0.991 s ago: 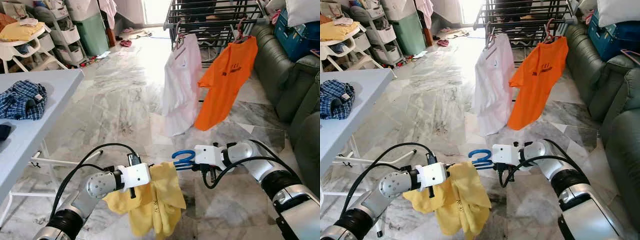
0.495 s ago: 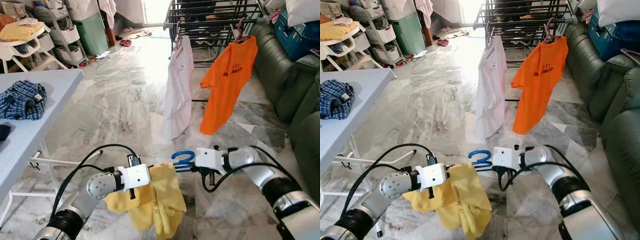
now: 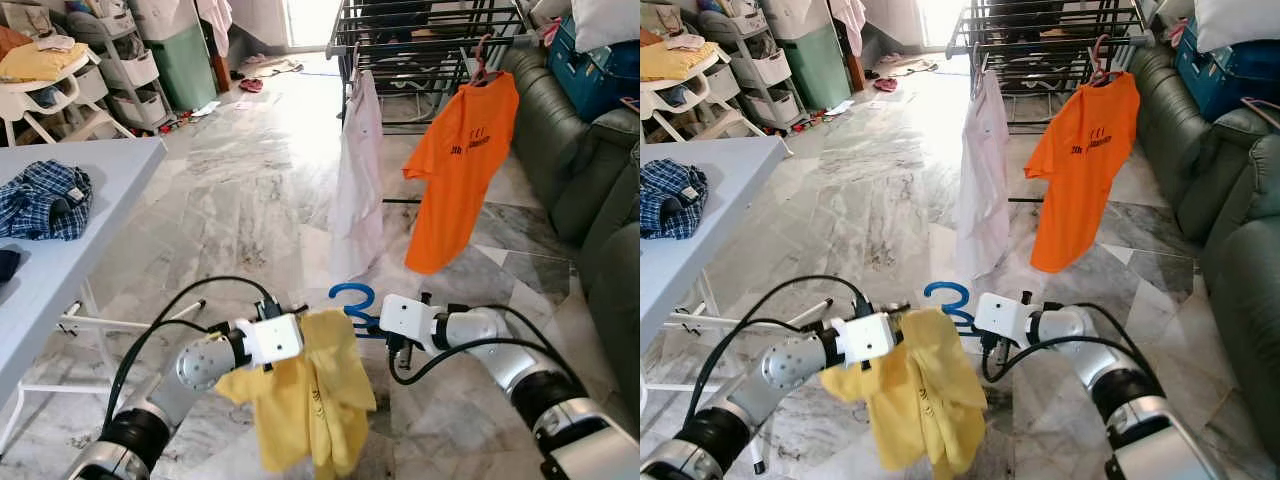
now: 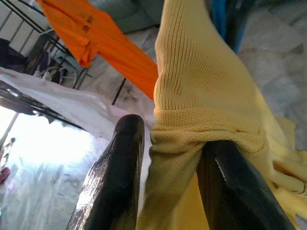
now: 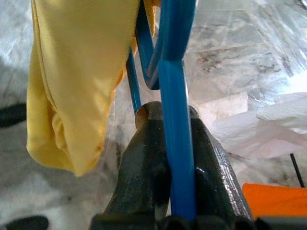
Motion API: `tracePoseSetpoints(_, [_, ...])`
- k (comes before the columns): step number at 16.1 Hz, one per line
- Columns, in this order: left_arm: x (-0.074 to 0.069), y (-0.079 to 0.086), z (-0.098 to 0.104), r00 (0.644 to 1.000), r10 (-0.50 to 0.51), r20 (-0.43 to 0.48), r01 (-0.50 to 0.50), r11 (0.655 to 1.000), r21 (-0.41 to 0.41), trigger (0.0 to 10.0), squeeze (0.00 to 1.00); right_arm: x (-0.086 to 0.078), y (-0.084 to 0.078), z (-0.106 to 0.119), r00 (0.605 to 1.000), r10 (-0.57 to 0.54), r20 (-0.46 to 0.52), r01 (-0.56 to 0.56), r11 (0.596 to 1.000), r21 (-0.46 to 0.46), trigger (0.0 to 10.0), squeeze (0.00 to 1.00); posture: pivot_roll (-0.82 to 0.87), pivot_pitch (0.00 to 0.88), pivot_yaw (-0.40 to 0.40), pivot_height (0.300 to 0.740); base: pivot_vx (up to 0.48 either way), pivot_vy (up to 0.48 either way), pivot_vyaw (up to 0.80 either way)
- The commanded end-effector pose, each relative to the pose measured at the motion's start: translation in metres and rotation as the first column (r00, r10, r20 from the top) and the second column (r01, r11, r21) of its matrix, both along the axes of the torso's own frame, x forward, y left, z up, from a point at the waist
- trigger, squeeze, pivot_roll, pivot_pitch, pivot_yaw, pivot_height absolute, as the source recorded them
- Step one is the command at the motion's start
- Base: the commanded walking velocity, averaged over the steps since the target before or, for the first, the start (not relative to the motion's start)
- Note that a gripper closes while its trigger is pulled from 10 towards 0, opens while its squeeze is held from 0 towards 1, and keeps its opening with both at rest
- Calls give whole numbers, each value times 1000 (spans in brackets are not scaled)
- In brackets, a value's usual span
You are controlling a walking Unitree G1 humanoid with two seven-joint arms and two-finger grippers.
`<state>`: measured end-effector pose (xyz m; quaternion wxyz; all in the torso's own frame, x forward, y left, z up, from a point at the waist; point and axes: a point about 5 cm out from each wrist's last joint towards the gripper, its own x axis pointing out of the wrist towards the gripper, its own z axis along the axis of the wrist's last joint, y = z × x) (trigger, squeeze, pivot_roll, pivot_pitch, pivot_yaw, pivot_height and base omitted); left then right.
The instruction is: Hang hanger
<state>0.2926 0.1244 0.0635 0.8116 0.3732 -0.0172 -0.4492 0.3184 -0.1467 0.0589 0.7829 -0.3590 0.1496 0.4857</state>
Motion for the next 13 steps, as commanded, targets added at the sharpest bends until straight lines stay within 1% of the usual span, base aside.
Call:
tracePoseSetpoints(1, [4,2,6,999,-6,35,6,1000,6,10000,1000,4,11,10,998,7,56,-10,998,61,0,0,-144,5,117,740,0,0,0])
tracePoseSetpoints(2, [5,5,6,999,-13,52,10,999,40,10000,1000,3,12,8,998,-6,60,1,997,74,0,0,-144,3,119,740,0,0,0])
tracePoseSetpoints(5, [15,14,11,987,65,146,-75,996,58,10000,1000,3,11,7,996,-49,77,41,994,104,0,0,-147,0,118,740,0,0,0])
tracePoseSetpoints(6, [17,15,13,983,82,163,-92,994,57,10000,1000,4,11,8,994,-61,88,51,992,117,0,0,-148,0,118,740,0,0,0])
tracePoseSetpoints(7, [18,16,13,980,94,175,-106,992,61,10000,1000,5,11,10,993,-75,95,62,989,132,0,0,-148,0,118,740,0,0,0])
tracePoseSetpoints(8, [20,16,14,977,108,183,-118,992,46,10000,1000,5,12,11,991,-81,109,65,987,144,0,0,-149,0,120,740,0,0,0])
tracePoseSetpoints(10, [22,17,15,969,135,206,-145,989,35,10000,1000,6,13,13,989,-81,125,62,987,149,0,0,-151,0,120,740,0,0,0])
tracePoseSetpoints(12, [22,17,14,972,132,194,-142,989,42,10000,1000,9,12,17,985,-99,144,75,984,159,0,0,-151,0,121,740,0,0,0])
tracePoseSetpoints(13, [22,21,12,971,145,189,-157,986,51,10000,1000,10,10,19,981,-115,156,89,983,163,0,0,-152,0,121,740,0,0,0])
